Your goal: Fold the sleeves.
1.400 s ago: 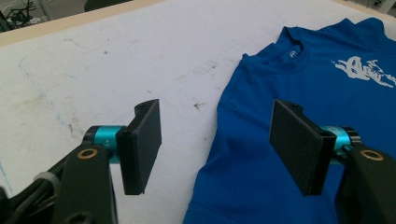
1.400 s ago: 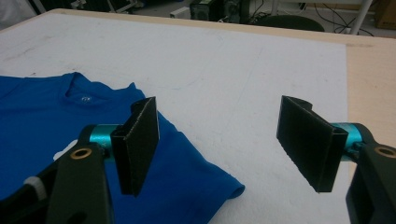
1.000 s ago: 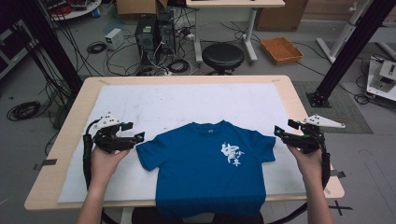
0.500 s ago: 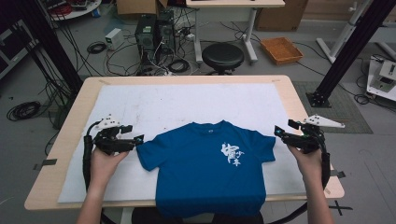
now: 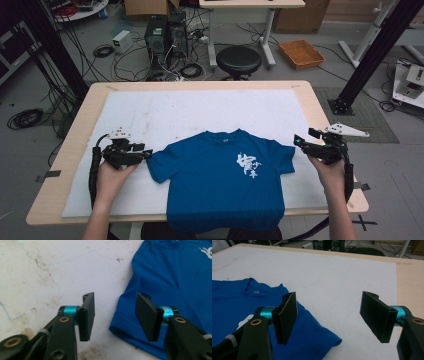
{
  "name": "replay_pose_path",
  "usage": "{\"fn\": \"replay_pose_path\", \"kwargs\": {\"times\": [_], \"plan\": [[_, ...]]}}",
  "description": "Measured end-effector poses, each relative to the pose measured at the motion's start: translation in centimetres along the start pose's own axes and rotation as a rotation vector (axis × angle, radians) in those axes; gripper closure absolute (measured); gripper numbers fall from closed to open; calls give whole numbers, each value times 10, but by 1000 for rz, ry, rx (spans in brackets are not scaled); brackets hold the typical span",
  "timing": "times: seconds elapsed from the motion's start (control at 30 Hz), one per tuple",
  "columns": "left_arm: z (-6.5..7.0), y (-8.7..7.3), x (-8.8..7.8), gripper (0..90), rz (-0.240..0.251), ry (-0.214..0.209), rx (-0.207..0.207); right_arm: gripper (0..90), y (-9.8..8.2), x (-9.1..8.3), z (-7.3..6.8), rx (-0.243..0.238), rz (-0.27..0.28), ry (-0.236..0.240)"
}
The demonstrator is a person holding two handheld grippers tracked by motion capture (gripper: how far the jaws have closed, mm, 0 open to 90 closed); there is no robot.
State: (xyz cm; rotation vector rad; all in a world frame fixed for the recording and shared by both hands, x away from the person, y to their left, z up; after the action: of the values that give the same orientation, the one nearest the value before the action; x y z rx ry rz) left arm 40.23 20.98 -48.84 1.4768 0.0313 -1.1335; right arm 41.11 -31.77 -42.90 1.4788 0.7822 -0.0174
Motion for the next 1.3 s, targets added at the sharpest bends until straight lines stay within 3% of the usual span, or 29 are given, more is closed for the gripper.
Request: {"fn": "replay_pose_path", "kwargs": {"times": [0.47, 0.6, 0.67, 0.77, 0.87, 1.1, 1.13, 1.2, 1.23, 1.3], "plan": [[0, -11, 4, 792, -61, -45, -52, 300, 0, 0, 0, 3, 1, 1], [3, -8, 2, 870, -39, -78, -55, 300, 0, -1, 1, 1, 1, 2], [7, -6, -1, 878, -25, -115, -72, 300, 0, -1, 1, 1, 4, 3], [12, -1, -3, 881, -14, -132, -80, 301, 0, -1, 1, 2, 4, 2], [21, 6, -5, 882, 0, -179, -108, 301, 1, -2, 2, 2, 9, 2], [61, 31, -5, 883, 35, -259, -70, 301, 3, -4, 3, 12, 14, 0], [61, 31, -5, 883, 35, -259, -70, 301, 3, -5, 3, 12, 16, -1], [75, 38, -1, 883, 45, -284, -58, 301, 3, -5, 3, 12, 18, 0], [89, 45, 3, 883, 60, -315, -51, 301, 3, -5, 3, 12, 18, 1], [95, 49, 6, 883, 68, -330, -52, 300, 3, -5, 3, 12, 18, 2]]}}
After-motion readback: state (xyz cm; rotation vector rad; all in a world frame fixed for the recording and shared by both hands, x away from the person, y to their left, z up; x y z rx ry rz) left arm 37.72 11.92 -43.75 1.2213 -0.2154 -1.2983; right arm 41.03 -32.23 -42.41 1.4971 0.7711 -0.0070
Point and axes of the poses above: each handheld gripper's, and its own axes: x roughly forward along the jaws, y roughly out of its top, z roughly to its right, the point moved 9 cm from there along x, roughly forward along the jaws, and after that the axes turned 2 degrees about -z, right-handed, at the moved point
